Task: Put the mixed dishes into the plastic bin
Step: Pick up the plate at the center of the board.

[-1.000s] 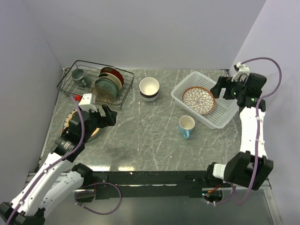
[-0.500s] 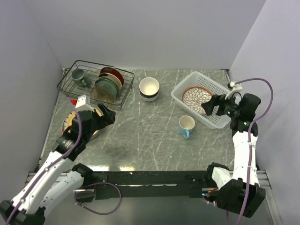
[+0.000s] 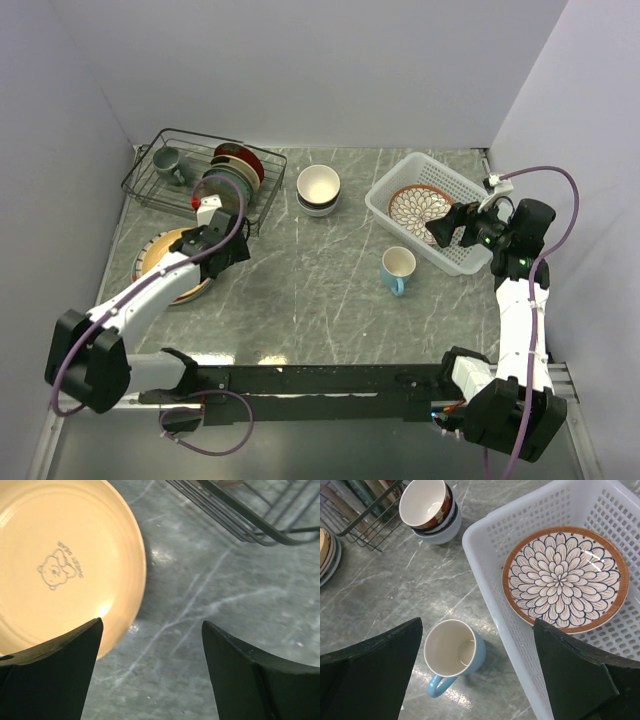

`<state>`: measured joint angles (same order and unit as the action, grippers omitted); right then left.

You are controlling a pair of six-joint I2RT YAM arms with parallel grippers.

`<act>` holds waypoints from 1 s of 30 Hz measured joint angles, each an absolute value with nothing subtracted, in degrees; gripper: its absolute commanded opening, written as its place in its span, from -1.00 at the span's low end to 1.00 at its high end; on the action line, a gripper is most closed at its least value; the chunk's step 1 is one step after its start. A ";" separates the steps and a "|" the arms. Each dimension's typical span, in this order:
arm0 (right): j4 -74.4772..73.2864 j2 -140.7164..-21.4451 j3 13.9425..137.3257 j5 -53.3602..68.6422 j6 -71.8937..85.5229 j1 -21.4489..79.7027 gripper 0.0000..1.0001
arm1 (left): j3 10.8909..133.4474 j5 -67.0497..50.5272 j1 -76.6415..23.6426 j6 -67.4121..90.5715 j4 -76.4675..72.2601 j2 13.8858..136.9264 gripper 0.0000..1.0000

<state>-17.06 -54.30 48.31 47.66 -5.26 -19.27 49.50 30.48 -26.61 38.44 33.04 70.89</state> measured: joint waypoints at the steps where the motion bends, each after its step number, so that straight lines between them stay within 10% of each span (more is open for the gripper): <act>1: -17.15 -54.39 48.31 47.79 -5.26 -19.27 0.99 | 49.98 31.22 -26.59 38.22 33.30 71.83 0.58; 19: -17.19 -54.46 48.34 48.38 -5.41 -19.27 1.00 | 54.35 35.03 -24.82 32.77 34.04 87.02 -0.61; 30: -17.19 -54.46 48.34 48.42 -5.41 -19.27 1.00 | 55.27 36.53 -24.67 31.66 35.90 86.39 -0.94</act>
